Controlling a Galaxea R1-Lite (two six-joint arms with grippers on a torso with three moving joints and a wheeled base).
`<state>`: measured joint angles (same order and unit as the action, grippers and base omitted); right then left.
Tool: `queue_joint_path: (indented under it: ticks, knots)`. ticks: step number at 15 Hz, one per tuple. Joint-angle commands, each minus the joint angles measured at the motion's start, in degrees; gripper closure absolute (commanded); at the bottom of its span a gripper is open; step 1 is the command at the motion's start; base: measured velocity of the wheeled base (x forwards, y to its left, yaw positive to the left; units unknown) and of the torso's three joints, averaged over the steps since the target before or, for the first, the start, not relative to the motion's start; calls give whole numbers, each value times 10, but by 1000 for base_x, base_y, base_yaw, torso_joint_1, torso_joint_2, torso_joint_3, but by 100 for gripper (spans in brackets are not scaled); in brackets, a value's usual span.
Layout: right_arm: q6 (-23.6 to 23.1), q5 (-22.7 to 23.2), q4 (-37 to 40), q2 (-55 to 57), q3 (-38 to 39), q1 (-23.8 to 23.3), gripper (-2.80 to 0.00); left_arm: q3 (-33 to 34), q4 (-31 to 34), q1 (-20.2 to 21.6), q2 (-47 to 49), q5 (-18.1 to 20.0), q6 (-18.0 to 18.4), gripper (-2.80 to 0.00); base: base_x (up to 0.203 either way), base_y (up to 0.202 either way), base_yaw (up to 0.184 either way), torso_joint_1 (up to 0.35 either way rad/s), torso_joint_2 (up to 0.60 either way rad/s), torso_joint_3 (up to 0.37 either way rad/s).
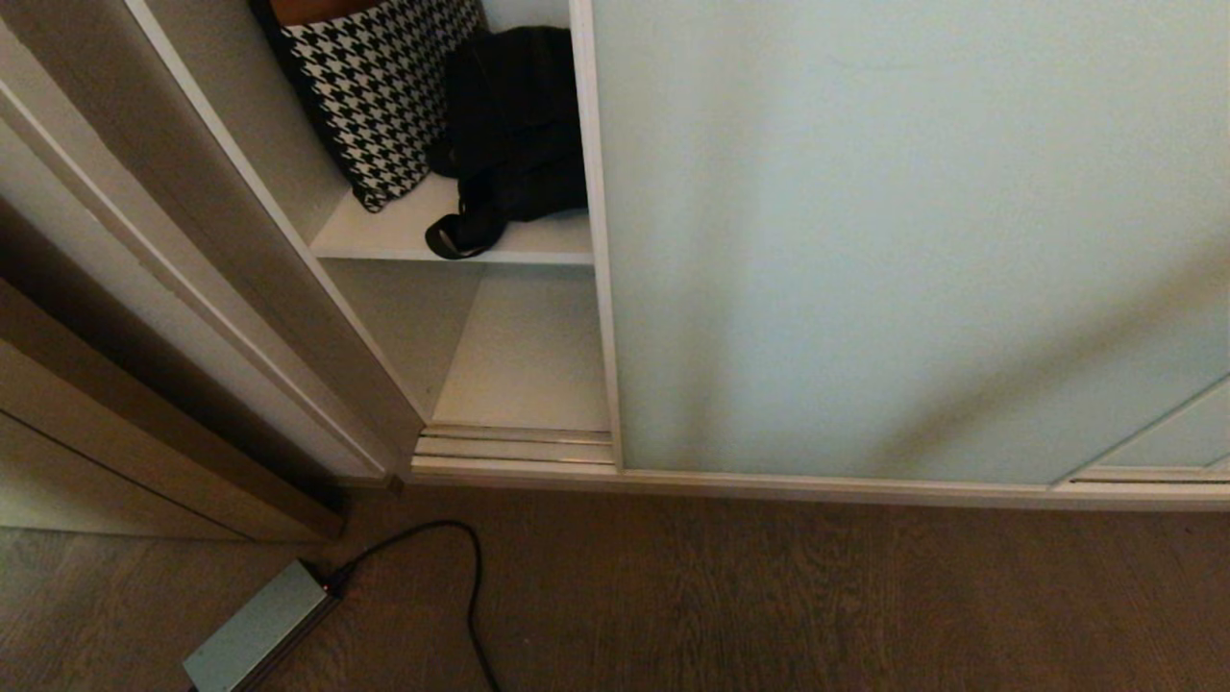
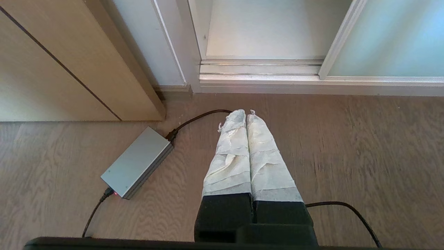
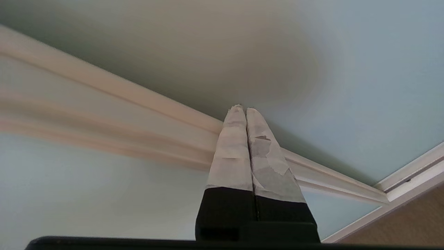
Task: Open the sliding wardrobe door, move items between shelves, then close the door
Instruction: Close the door
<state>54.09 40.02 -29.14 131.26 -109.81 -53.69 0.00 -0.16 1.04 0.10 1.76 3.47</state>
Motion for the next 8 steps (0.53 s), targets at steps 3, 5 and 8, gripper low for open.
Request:
queue_joint_path:
  ticks: [3, 5, 8]
  knots:
    - [2, 2, -6, 12, -1, -1, 0, 0, 0, 0, 1, 0, 0, 0, 0, 0, 0, 0, 0, 0]
    - [2, 2, -20, 17, -1, -1, 0, 0, 0, 0, 1, 0, 0, 0, 0, 0, 0, 0, 0, 0]
    - [2, 1, -21, 18, 2, 7, 0, 0, -1, 0, 0, 0, 0, 0, 0, 0, 0, 0, 0, 0]
